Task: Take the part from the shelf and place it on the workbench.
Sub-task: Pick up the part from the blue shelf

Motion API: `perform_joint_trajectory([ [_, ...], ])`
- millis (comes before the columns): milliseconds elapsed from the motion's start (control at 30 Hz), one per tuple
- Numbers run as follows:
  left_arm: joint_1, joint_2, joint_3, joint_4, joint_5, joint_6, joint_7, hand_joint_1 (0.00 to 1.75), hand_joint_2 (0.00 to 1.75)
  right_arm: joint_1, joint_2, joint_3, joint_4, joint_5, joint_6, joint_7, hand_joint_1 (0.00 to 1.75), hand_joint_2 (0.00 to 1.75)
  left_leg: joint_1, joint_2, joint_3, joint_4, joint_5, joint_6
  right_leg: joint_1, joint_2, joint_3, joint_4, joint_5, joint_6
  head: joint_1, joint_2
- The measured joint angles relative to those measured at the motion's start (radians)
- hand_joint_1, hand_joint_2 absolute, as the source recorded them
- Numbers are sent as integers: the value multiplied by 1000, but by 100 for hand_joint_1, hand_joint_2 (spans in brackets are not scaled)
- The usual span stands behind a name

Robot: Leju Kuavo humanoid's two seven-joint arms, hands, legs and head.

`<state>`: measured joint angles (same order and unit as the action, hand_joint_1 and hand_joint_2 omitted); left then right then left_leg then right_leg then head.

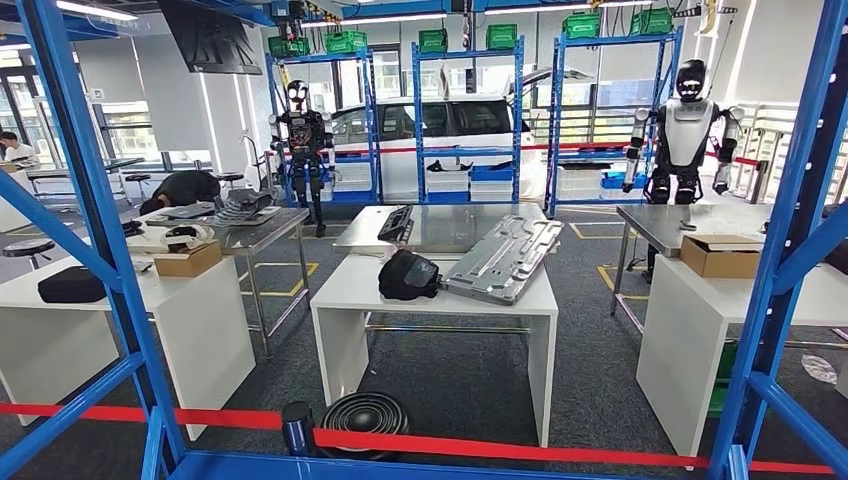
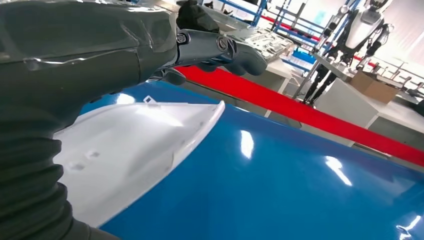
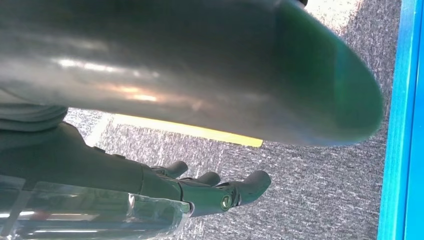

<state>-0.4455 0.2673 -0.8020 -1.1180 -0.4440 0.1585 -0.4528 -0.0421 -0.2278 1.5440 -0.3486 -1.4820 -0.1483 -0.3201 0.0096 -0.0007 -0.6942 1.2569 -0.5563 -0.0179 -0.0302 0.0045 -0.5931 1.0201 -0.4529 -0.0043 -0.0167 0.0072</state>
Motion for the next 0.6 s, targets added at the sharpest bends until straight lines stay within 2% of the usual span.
perform_joint_trajectory([
  [67,-2,1,0,-6,0,-1,0,0,175,0,1,0,0,0,3,0,0,0,-3,0,67,-135,64,13,2,1,3,0,0,1,0,0],
  [100,-4,1,0,-9,0,-2,0,0,175,0,2,0,0,0,3,0,0,0,-6,0,97,-195,83,20,5,1,2,0,0,1,0,0],
  [133,-5,1,0,-13,0,-3,-1,0,175,0,3,0,0,0,4,0,0,0,-10,1,116,-232,91,26,6,1,1,0,1,3,0,0],
  [200,-5,2,-1,-17,0,-5,-3,0,175,2,4,-1,1,-1,4,2,0,0,-16,3,123,-251,90,30,6,0,-1,-3,4,11,0,0],
  [267,-6,3,-1,-23,3,-7,-7,0,175,4,3,-2,0,-3,2,3,0,0,-13,3,131,-267,101,39,5,-2,-5,2,1,19,0,0],
  [300,-8,3,-2,-27,8,-7,-11,0,175,5,2,-2,-1,-3,0,2,0,0,-11,4,137,-277,108,44,5,-2,-15,22,-11,19,1,0],
  [333,-9,2,-2,-30,14,-8,-14,0,175,6,1,-3,-2,-3,-3,2,0,0,-9,5,141,-285,114,49,6,-3,-36,65,-32,16,3,0],
  [400,-7,1,-5,-31,28,-14,-20,0,175,7,-3,-5,-4,-4,-8,1,0,0,-12,6,139,-287,117,53,6,-3,-98,196,-86,12,5,0],
  [433,-5,0,-7,-31,33,-17,-22,0,175,9,-5,-5,-5,-4,-9,0,0,0,-12,6,138,-286,117,53,5,-3,-123,251,-103,15,6,0],
  [467,-1,0,-10,-31,37,-20,-24,0,175,10,-7,-6,-6,-4,-11,0,0,0,-12,6,137,-285,117,53,4,-3,-134,274,-106,21,6,0],
  [500,1,-1,-13,-31,39,-21,-25,0,175,11,-8,-6,-7,-4,-12,0,0,0,-12,5,136,-284,116,52,3,-3,-125,255,-94,30,7,0],
  [567,3,-2,-18,-31,40,-23,-27,0,175,11,-10,-7,-8,-4,-13,-1,0,0,-9,4,134,-274,111,45,-3,-5,-61,126,-45,49,9,0],
  [600,4,-2,-21,-31,39,-25,-28,0,175,10,-11,-8,-9,-4,-13,-1,0,0,-11,3,131,-266,106,39,-5,-4,-29,63,-25,50,9,0],
])
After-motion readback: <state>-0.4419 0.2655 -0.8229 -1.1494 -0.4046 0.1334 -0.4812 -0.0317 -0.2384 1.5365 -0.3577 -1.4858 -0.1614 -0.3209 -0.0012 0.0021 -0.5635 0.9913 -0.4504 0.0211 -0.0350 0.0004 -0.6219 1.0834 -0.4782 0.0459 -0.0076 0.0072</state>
